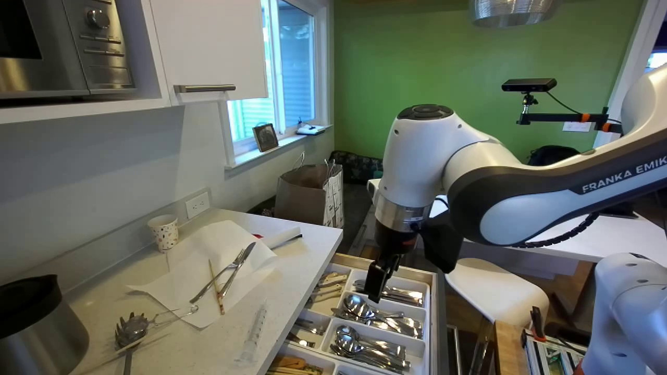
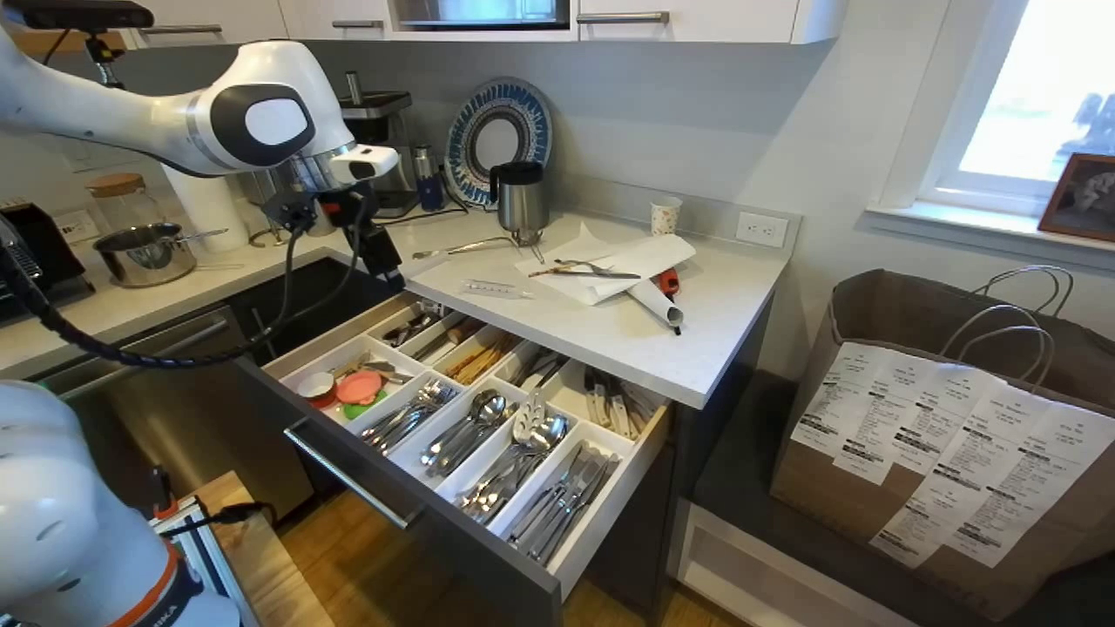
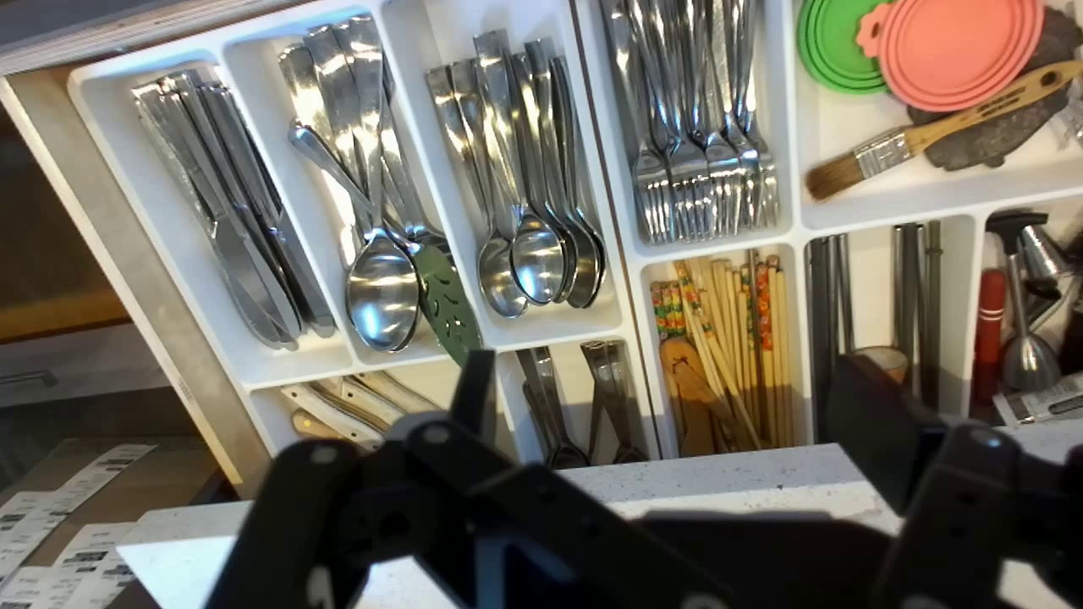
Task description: Pick up the peach lid from the open drawer and put it on the kitchen counter
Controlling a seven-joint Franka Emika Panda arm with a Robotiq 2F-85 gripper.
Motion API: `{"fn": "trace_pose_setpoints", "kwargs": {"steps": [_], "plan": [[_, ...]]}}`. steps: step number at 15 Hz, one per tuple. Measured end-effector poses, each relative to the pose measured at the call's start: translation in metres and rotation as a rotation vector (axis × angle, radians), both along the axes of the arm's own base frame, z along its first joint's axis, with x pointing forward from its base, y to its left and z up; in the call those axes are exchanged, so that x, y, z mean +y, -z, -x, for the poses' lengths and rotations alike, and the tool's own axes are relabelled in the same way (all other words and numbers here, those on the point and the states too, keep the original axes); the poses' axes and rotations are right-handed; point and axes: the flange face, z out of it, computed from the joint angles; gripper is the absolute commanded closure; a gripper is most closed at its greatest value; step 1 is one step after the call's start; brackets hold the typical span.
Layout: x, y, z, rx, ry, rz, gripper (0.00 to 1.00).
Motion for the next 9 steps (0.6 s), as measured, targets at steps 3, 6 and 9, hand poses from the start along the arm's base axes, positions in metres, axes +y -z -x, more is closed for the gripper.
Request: {"fn": "trace_pose_setpoints", "kwargs": {"steps": [3,6,9], "plan": [[0.035,0.018,0.008,0.047,-0.117,0.007,0.00],[0.075,0.045,0.023,0.121,-0.262,0.009,0.00],[0.095,0.079,0.035,0.213,-0.368,0.008,0.00]]}}
